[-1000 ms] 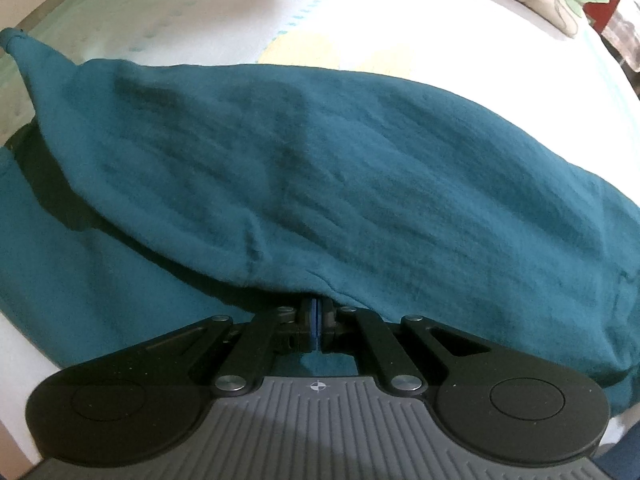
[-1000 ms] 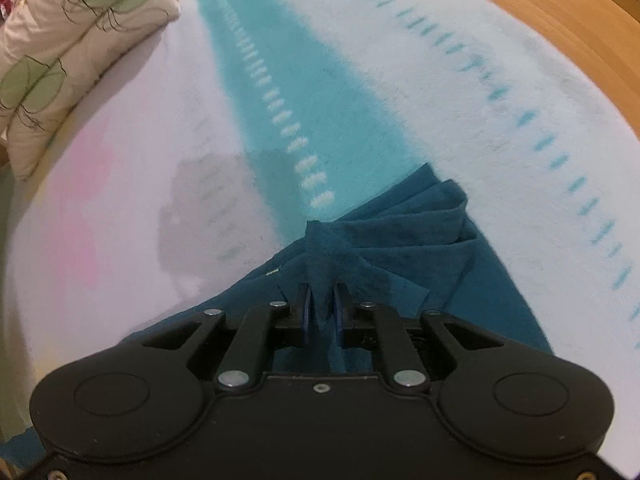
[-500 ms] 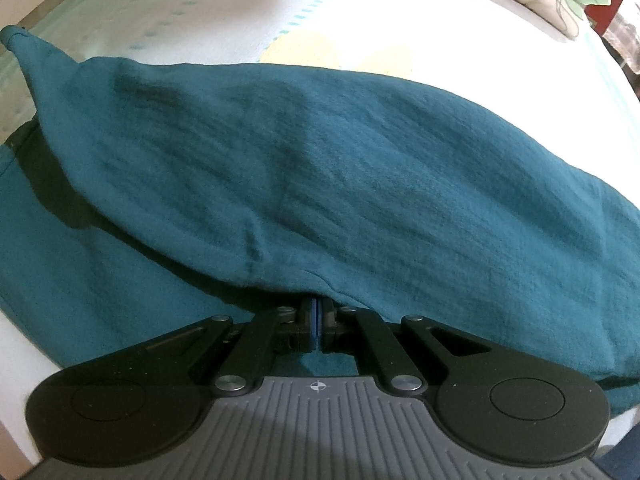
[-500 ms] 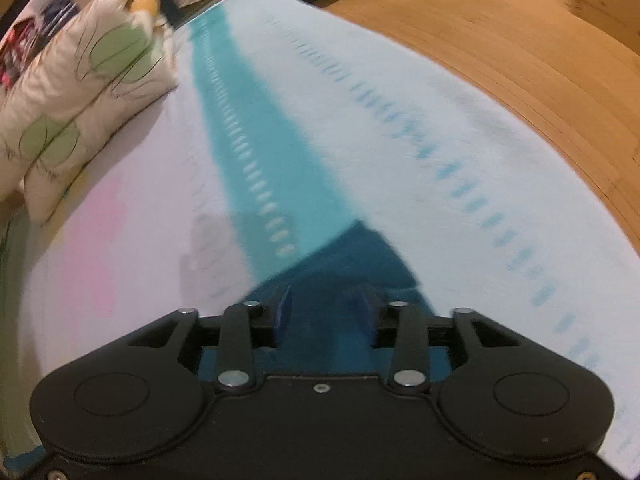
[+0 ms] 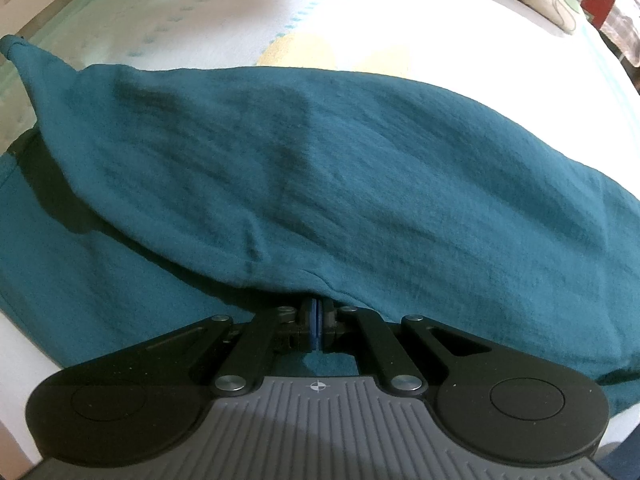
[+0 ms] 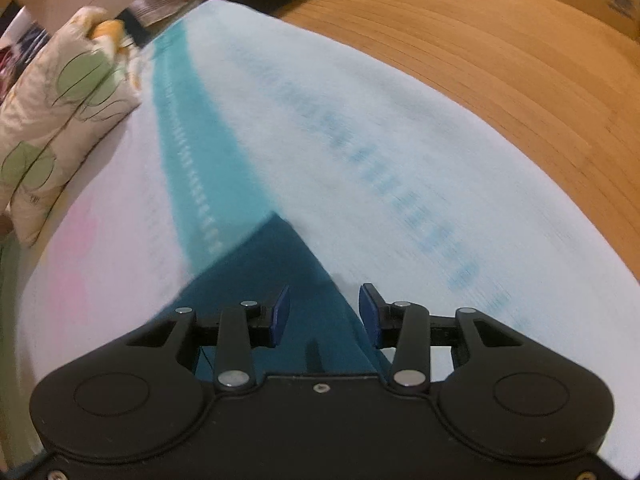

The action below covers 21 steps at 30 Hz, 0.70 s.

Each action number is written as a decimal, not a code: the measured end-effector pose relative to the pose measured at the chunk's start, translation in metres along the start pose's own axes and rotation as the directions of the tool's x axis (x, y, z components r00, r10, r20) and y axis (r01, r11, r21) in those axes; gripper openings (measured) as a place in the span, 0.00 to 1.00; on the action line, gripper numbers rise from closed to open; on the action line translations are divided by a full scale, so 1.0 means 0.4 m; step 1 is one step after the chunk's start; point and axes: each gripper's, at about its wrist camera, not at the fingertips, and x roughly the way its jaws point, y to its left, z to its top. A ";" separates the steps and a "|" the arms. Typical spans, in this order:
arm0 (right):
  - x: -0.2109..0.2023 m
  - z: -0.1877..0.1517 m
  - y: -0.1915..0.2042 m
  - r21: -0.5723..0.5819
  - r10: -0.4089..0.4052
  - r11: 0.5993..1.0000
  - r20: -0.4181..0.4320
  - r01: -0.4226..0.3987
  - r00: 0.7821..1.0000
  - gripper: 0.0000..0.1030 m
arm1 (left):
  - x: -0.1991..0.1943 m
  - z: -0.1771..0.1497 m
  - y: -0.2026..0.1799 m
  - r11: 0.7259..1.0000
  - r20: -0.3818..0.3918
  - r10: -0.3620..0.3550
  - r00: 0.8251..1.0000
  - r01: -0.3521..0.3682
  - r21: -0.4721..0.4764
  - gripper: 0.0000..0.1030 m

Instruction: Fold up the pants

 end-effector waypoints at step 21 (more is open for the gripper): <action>0.114 0.083 0.121 -0.138 -0.044 0.989 0.086 0.056 0.995 0.11 | -0.008 -0.009 -0.024 0.999 0.001 0.011 1.000 -0.011 0.038 0.01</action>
